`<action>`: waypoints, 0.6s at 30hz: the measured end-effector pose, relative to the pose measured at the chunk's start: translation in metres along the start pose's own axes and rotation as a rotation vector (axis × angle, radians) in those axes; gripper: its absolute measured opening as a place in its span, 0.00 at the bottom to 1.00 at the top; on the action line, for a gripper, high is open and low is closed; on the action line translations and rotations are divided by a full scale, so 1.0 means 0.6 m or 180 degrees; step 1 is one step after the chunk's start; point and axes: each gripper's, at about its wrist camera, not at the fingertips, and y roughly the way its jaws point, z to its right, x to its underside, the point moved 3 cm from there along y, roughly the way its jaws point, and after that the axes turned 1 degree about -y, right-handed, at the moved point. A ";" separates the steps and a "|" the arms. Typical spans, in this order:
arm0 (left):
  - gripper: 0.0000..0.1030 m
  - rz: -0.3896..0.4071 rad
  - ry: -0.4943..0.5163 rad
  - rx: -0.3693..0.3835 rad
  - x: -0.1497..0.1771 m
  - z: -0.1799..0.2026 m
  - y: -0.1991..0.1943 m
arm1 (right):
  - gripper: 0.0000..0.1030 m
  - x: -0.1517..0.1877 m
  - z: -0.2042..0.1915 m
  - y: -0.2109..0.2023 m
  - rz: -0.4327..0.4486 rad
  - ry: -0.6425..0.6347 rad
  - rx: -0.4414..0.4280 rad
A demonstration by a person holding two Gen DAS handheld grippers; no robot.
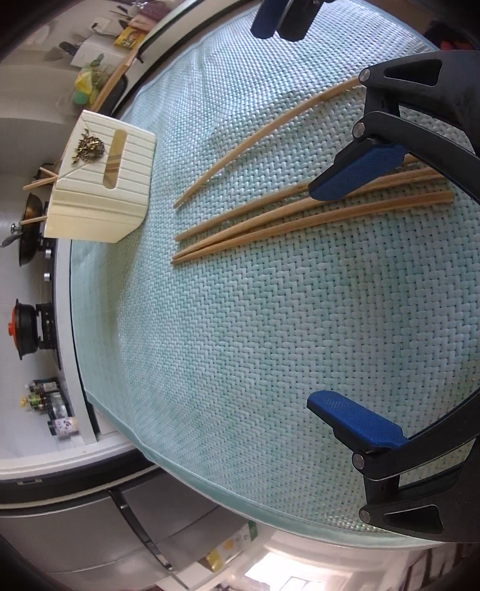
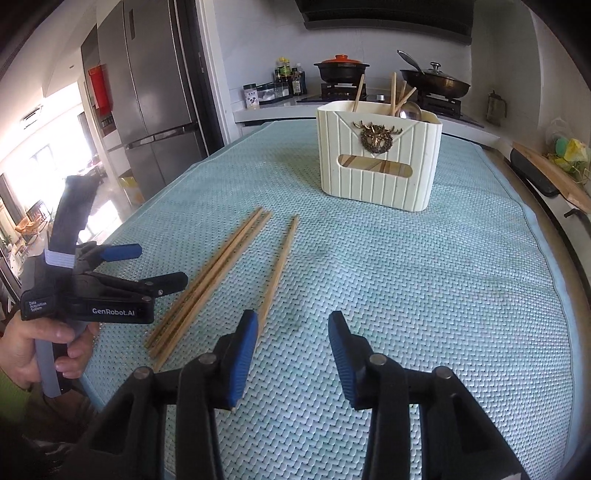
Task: Organize utensils
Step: 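Lower both open tools toward the remaining chopsticks on the towel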
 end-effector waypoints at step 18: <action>0.99 -0.0183 0.0039 -0.0021 -0.058 -0.005 0.066 | 0.35 -0.053 -0.038 0.157 -0.0356 -0.0528 0.0149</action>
